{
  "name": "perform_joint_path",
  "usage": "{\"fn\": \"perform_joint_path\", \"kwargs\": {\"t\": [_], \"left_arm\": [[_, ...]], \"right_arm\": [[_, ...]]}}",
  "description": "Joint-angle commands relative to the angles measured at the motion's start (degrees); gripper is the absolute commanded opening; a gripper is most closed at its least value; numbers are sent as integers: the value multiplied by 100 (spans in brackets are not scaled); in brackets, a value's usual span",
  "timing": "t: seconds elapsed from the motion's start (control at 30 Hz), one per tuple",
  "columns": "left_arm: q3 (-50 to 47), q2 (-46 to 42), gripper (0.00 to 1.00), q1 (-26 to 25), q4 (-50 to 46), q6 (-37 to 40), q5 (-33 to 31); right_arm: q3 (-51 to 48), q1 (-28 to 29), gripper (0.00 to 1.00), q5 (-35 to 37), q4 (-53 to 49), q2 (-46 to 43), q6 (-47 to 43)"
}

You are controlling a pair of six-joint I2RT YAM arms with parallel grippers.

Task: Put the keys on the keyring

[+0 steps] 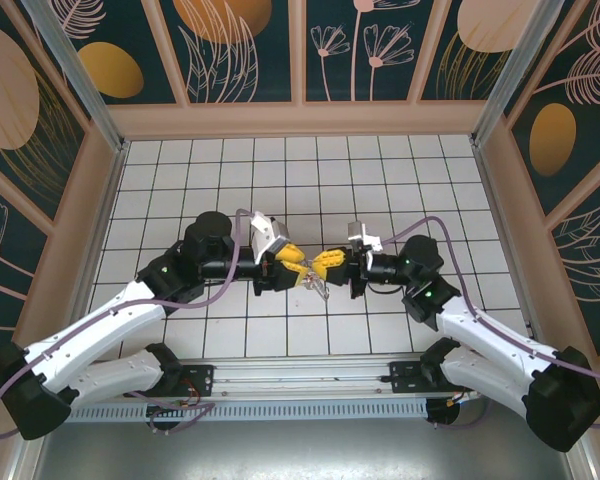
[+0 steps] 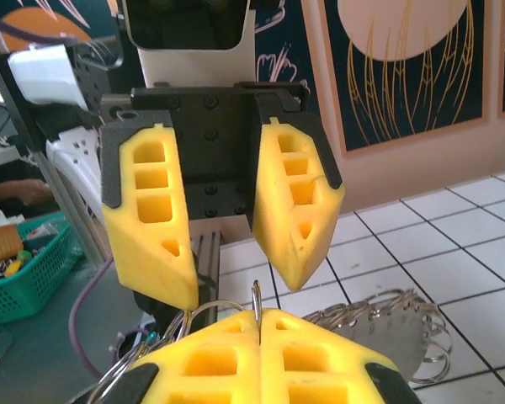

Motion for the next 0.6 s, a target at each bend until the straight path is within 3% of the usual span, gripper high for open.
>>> {"fn": "perform_joint_path", "kwargs": {"t": [0.0,0.23,0.57], "left_arm": [[-143,-187,39,-13,350,-89,-199],[-182,-298,34,-21,311,-97,-181],[289,103,37,-24,325,88,214]], "right_arm": [[-58,-2,0,104,1011,-198,405],[-76,33,0,44,1164,-225,532],[-163,100,0,88,1634,-65,738]]}}
